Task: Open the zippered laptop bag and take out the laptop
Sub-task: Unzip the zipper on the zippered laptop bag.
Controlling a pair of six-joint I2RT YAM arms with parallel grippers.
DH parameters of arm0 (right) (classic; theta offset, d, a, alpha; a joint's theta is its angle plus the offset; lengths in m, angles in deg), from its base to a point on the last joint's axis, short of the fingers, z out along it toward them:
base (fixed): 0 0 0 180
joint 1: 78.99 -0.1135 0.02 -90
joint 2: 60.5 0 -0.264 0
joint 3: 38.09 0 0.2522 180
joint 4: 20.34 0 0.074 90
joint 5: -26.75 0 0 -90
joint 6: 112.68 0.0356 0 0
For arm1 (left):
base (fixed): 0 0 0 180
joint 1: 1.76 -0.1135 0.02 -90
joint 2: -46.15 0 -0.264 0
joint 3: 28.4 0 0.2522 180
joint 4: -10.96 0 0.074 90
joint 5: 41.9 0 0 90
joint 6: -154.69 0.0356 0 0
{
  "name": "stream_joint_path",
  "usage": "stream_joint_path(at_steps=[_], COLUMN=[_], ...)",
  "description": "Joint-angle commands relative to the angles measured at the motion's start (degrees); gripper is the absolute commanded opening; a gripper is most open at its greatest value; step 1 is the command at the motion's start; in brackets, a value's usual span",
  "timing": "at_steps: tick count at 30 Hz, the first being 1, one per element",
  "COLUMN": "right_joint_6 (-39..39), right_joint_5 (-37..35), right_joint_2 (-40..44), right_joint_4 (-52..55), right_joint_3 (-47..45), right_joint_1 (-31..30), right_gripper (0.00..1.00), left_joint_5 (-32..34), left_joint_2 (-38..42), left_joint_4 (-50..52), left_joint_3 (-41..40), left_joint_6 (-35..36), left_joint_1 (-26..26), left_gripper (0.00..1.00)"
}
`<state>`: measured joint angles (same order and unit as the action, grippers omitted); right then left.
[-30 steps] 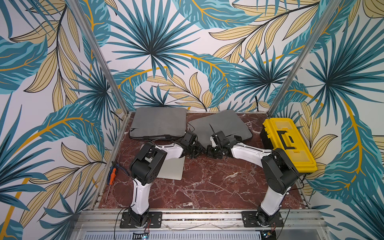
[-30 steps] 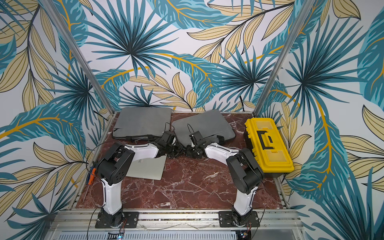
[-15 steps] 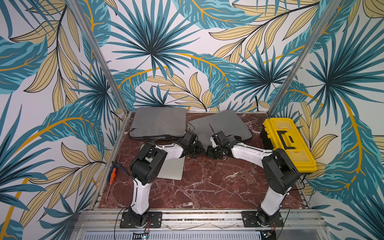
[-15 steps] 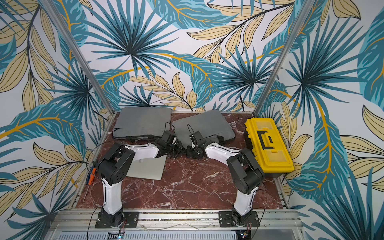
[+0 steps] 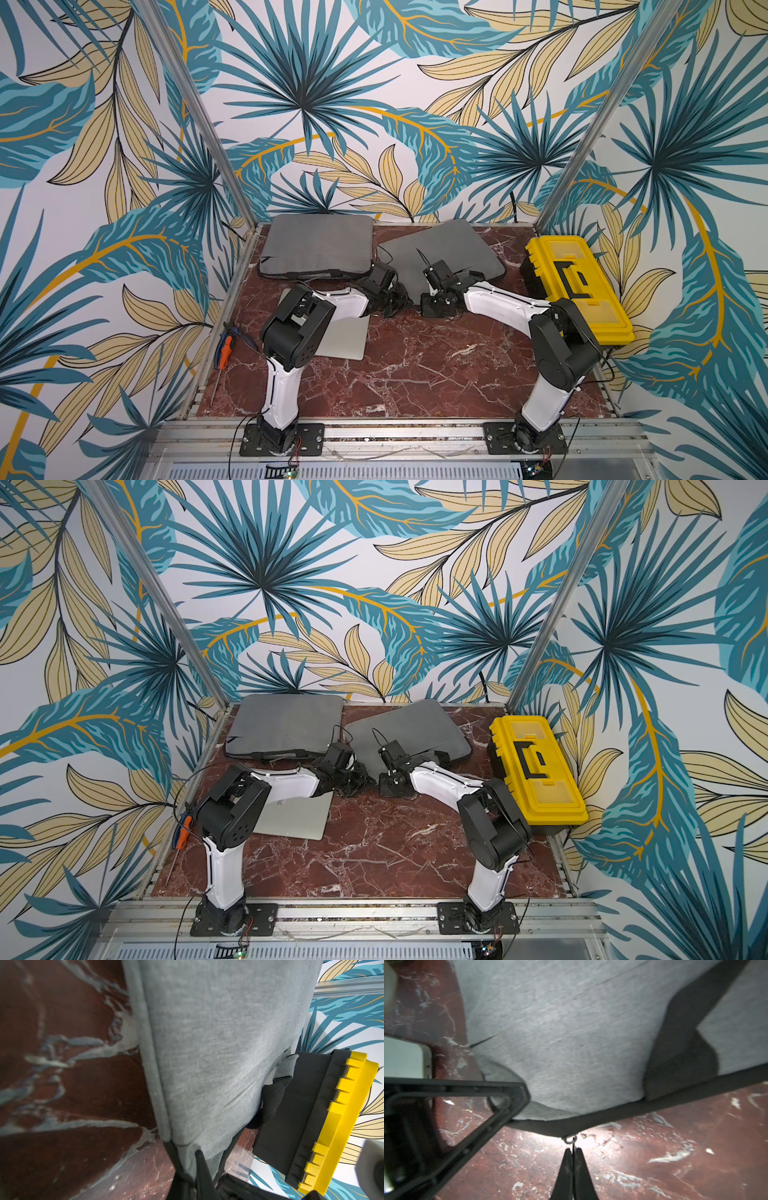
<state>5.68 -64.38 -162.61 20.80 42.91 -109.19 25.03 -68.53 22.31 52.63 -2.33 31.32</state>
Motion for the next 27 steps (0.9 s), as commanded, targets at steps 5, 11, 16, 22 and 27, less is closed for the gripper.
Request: stream_joint_path(at_steps=[5, 11, 16, 22, 27], right_joint_6=[-0.3, -0.4, -0.9, -1.1, -1.2], right_joint_5=[-4.7, -4.0, -5.0, -6.3, -8.8], right_joint_2=[2.7, 3.8, 3.8, 3.8, 3.9], right_joint_4=[4.9, 4.0, 4.1, 4.1, 4.4], right_joint_3=[-2.1, -3.3, -2.9, -2.8, -2.9], right_joint_1=[4.3, 7.8, 9.5, 11.7, 13.2], right_gripper=[0.00, 0.00, 0.00, 0.00, 0.00], left_joint_5=[3.2, 2.8, 2.5, 2.2, 2.1], left_joint_2=[2.7, 2.7, 2.7, 2.4, 2.3], left_joint_4=[1.0, 1.0, 1.0, 1.0, 1.0], left_joint_3=[-1.9, -2.1, -2.0, -1.8, -1.9], left_joint_6=[2.5, 2.4, 2.8, 2.8, 2.8], left_joint_1=[-1.7, -1.7, -1.7, -1.7, -1.8], left_gripper=[0.00, 0.00, 0.00, 0.00, 0.00])
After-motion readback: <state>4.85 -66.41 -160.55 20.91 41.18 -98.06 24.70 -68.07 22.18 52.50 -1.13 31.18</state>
